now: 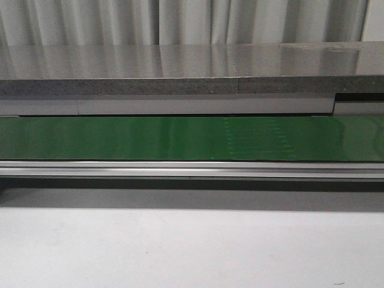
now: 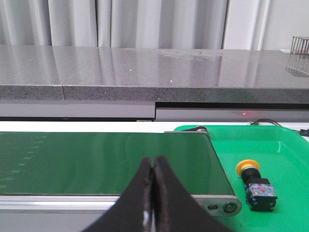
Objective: Move button from right to left
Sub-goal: 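Move the right gripper over the green tray toward the yellow button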
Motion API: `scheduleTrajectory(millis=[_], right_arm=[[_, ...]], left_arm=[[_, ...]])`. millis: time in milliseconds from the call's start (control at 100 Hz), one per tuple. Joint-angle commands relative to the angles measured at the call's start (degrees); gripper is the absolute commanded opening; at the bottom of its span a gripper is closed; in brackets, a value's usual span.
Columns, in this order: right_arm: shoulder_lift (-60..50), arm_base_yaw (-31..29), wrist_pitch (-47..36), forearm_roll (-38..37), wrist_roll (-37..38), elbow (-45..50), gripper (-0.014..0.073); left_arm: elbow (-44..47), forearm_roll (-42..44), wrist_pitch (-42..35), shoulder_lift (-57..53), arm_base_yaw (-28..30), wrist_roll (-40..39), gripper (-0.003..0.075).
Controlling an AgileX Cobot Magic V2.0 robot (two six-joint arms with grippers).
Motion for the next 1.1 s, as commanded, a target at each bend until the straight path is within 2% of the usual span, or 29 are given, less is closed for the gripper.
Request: scheduleTrajectory(millis=[0,850,950,1090], right_arm=[[-1.0,-0.5,-4.8,-0.4,0.0,-0.8,-0.0068],[-1.1,-0.5,-5.7,-0.3,0.0,-1.0,-0.0067],[-0.8,-0.5,-1.8,0.8,0.0,-3.4,-0.0062],[2.7,-0.5,9.6,0.7,0.0,-11.0,-0.0057]], left_arm=[[2.6,0.0,-4.5,-1.9,0.1,-0.5,-0.002],[2.6,0.0,-4.5,-1.9,0.1,-0.5,-0.002],[2.6,0.0,-4.5,-1.9,0.1,-0.5,-0.002],[2.6,0.0,-4.5,-1.9,0.1,-0.5,-0.002]])
